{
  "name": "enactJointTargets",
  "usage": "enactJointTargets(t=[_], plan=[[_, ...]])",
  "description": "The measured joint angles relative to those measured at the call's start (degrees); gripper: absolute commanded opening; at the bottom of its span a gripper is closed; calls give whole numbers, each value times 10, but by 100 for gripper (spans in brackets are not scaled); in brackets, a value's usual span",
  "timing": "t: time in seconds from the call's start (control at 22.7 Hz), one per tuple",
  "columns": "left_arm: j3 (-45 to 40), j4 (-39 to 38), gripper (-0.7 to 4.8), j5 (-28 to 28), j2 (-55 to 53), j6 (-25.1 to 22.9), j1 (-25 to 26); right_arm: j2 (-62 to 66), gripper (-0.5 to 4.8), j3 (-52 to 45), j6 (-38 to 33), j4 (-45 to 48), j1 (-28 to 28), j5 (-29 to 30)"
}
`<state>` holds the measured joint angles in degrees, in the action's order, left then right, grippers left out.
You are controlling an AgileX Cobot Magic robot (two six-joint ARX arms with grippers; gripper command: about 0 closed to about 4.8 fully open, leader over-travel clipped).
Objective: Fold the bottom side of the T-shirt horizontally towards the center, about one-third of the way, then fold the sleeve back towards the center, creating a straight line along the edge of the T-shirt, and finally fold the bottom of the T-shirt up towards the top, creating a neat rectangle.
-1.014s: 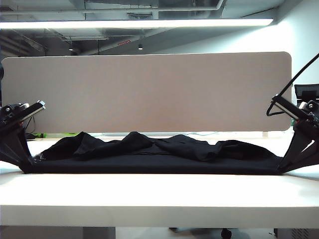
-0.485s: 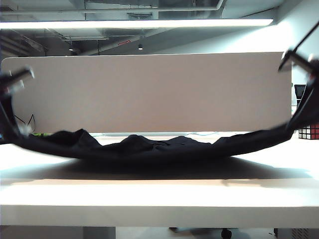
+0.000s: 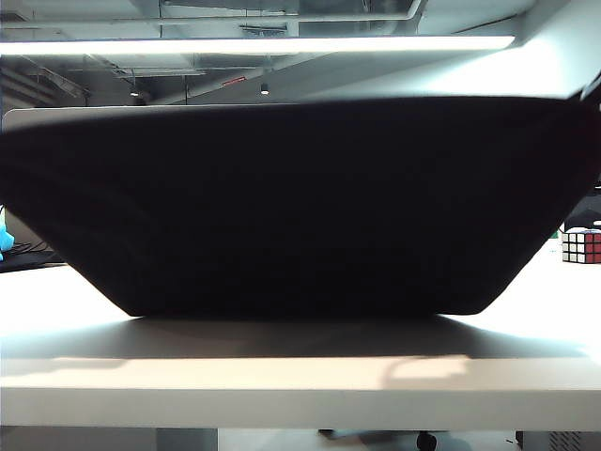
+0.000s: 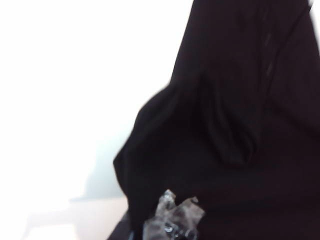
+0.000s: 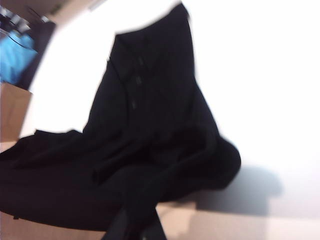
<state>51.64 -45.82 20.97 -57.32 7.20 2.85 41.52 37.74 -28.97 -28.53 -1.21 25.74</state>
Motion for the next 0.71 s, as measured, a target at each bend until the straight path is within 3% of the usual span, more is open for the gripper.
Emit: enactJointTargets(t=[0.18,0.26,0.35,0.44,0.71], plan=[[0,81,-6,8,-17,27,0,36,-9,3,-7,33,13,0],[7,179,-6,18,-70,49,0,123,-9,37,-9,85,19,2],[26,223,-6,28,-120,56,0,189,-9,72,-8,121,21,3],[95,275,-6,39,-239,64,0,338,-9,172,9,168,21,11],[256,298,-6,41,-418,64,0,541,-9,337,31,182,21,17]])
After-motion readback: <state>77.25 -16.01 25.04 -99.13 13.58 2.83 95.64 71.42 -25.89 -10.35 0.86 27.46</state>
